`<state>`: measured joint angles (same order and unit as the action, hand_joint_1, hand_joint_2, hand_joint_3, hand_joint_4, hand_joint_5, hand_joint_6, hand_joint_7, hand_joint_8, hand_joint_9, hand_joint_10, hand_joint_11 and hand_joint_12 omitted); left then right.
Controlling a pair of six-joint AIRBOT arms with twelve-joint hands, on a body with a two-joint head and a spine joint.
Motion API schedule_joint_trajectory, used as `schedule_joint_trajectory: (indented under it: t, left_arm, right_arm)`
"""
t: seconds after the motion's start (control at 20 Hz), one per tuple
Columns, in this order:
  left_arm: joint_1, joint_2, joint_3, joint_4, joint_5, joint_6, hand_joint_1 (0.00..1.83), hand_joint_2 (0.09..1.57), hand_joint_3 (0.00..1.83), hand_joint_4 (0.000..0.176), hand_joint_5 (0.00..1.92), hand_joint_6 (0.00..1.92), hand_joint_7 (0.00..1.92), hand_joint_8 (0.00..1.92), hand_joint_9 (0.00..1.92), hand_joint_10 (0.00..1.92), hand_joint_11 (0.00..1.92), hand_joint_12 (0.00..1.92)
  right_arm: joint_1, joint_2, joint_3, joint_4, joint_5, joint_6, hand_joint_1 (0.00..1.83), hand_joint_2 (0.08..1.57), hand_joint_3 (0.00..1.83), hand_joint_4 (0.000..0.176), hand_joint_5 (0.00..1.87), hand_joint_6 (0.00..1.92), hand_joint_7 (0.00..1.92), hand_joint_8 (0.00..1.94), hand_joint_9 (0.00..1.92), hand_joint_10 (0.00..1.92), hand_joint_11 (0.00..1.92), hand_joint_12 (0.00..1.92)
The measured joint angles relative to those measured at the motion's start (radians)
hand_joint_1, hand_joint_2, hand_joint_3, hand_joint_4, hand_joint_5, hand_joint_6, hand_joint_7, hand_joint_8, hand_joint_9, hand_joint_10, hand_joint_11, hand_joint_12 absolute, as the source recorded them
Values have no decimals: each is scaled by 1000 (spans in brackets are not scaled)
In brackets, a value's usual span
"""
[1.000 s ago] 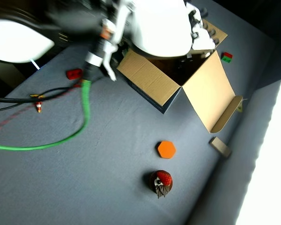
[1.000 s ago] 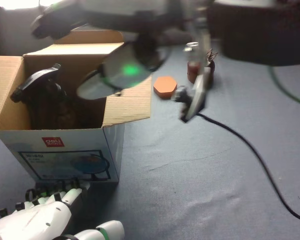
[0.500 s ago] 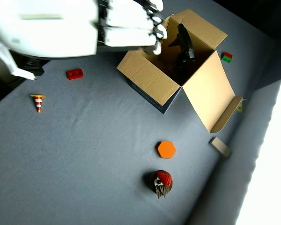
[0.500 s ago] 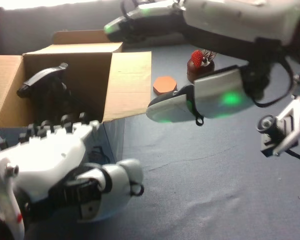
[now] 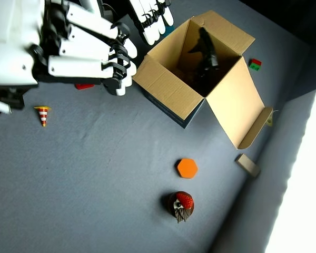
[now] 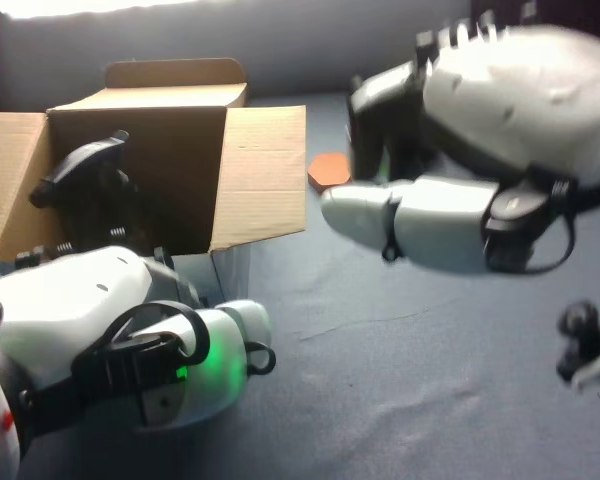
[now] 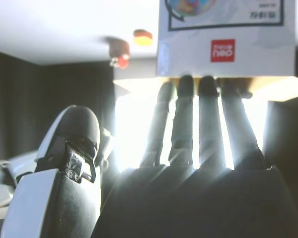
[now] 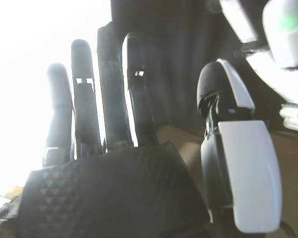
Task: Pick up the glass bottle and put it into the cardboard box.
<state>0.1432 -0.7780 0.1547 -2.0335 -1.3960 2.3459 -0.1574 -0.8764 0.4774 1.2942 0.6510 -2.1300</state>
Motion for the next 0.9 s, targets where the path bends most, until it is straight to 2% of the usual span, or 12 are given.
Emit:
schedule_joint_trajectory:
  t: [0.05,0.1,0.15,0.2,0.3,0.35,0.45,0.55,0.9]
  left_arm:
    - [-35,0,-6,-25,-9,49,19,1373,0,0,526,790,529,1147,395,1433,83,1597]
    - [-53,0,-6,-28,-10,67,57,1377,0,0,538,1087,543,1409,442,1650,209,1775]
    - [-80,0,-6,-22,-12,108,99,1381,0,0,593,1184,606,1490,504,1725,324,1875]
    - [-92,0,-5,-9,-15,126,179,1390,1,0,666,1249,702,1528,599,1766,478,1912]
    - [-106,2,1,-11,-18,146,361,1405,1,0,860,1437,950,1569,917,1827,803,1921]
    - [-106,4,1,-15,-21,148,438,1413,2,0,910,1553,1014,1623,1004,1854,909,1921]
    - [-117,4,1,-21,-18,149,597,1450,6,0,932,1824,1062,1860,1094,1918,1049,1921]
    - [-127,4,1,-10,-11,148,686,1467,6,0,933,1916,1075,1919,1149,1921,1092,1921]
    - [-130,11,-6,-18,-10,149,704,1479,7,0,950,1914,1096,1921,1175,1921,1094,1921]
  right_arm:
    - [-10,-18,-28,29,68,-52,375,1265,6,0,839,1166,946,1107,778,1606,712,1918]
    - [-10,-28,-39,43,95,-66,400,1284,8,0,867,1246,970,1243,835,1708,801,1920]
    - [-10,-42,-55,60,134,-99,419,1300,8,0,880,1298,983,1338,870,1762,850,1921]
    - [-10,-53,-66,77,157,-112,454,1326,11,0,896,1431,996,1503,922,1839,930,1921]
    - [-18,-64,-75,145,179,-130,555,1382,19,0,962,1679,1070,1735,1064,1918,1115,1921]
    - [-18,-64,-76,177,188,-129,611,1401,22,0,998,1729,1113,1775,1129,1920,1187,1921]
    - [-18,-63,-76,180,210,-126,752,1423,25,0,1066,1854,1199,1871,1268,1921,1337,1921]
    - [-18,-63,-76,172,209,-127,803,1425,24,0,1085,1901,1236,1938,1340,1921,1427,1921]
    - [-47,-63,-72,115,194,-100,818,1417,19,0,1095,1921,1250,1941,1355,1921,1452,1921]
